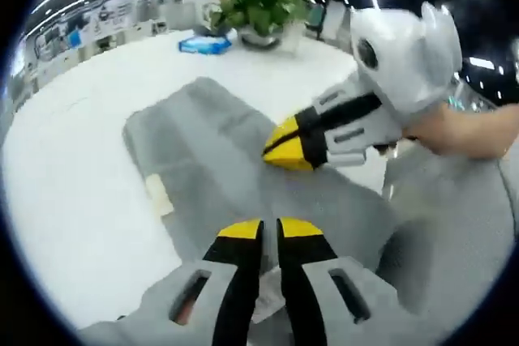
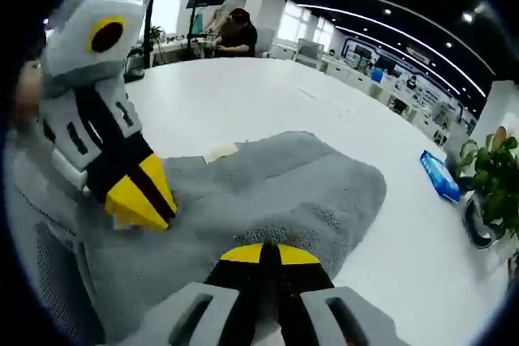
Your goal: Open the folded towel by lifting each exposed corner and separating the folded layers until the towel lies flat within the target outline without major curled edges
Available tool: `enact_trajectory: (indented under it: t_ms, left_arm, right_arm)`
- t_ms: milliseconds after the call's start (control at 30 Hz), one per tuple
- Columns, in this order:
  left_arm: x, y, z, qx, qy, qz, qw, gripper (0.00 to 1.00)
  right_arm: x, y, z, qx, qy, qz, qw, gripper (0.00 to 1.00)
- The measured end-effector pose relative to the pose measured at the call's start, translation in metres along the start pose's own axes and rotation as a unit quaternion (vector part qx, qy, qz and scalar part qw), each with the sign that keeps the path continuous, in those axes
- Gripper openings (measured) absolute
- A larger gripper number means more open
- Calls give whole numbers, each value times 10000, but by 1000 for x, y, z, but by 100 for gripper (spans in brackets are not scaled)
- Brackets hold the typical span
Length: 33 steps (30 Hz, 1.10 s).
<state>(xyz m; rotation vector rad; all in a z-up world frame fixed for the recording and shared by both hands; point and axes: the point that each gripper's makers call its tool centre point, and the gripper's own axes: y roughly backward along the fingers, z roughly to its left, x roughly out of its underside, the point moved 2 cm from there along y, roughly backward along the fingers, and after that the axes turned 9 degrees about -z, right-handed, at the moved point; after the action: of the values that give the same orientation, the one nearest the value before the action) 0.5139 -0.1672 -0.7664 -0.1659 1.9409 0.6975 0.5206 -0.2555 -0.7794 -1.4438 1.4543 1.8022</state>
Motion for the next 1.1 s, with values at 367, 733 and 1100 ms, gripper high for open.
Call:
enact_trajectory:
  t_ms: [367, 733, 1100]
  left_arm:
    - [34, 22, 63, -1210, 713, 661, 9879, 12]
    - [26, 20, 51, -1073, -31, 643, 9921, 0]
    - [-9, 5, 10, -316, -730, -150, 9967, 0]
  right_arm:
    - [-13, -2, 18, -381, 119, -341, 9986, 8]
    - [-10, -2, 19, -435, -48, -253, 9987, 7]
    - [-15, -1, 29, -674, -559, -360, 9955, 6]
